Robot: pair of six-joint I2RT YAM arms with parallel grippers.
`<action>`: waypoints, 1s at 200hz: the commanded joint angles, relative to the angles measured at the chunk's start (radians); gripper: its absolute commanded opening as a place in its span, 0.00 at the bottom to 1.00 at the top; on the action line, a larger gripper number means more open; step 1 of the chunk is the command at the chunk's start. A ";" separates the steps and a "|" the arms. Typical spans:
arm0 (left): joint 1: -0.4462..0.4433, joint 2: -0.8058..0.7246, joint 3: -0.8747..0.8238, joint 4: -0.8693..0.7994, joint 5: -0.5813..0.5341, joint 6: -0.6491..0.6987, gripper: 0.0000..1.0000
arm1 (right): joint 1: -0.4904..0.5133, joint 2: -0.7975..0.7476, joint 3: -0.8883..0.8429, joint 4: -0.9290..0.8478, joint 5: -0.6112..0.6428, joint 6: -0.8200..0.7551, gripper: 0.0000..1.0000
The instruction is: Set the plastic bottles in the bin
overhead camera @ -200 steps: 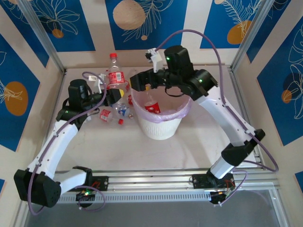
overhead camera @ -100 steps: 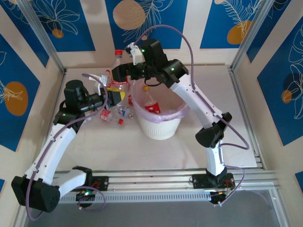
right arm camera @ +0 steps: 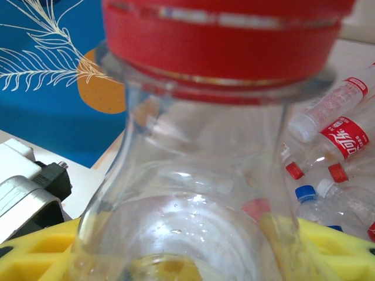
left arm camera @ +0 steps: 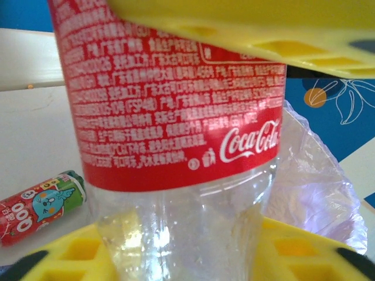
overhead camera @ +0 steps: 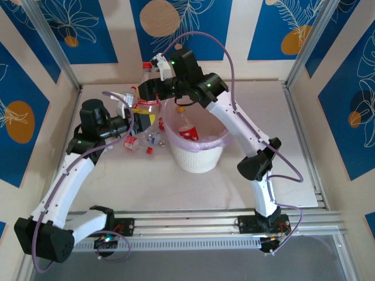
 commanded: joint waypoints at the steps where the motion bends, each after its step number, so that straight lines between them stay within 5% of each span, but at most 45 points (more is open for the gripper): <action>1: -0.008 -0.006 0.014 0.000 -0.008 0.025 0.89 | -0.009 -0.023 -0.006 0.015 -0.011 -0.008 0.52; 8: -0.008 -0.010 0.015 -0.008 -0.010 0.028 1.00 | -0.012 -0.024 0.010 0.018 -0.017 -0.015 0.52; 49: -0.008 -0.065 -0.018 -0.068 -0.007 0.038 1.00 | -0.041 -0.071 0.066 0.010 0.074 -0.075 0.47; 94: -0.004 -0.086 -0.052 -0.123 0.105 -0.108 1.00 | -0.109 -0.197 0.018 -0.006 0.135 -0.135 0.44; 145: 0.006 -0.087 -0.063 -0.212 -0.026 -0.119 1.00 | -0.230 -0.409 -0.262 0.038 0.074 -0.130 0.43; 200: 0.016 0.038 -0.016 -0.351 -0.289 -0.140 0.95 | -0.280 -0.506 -0.497 -0.025 0.067 -0.237 0.41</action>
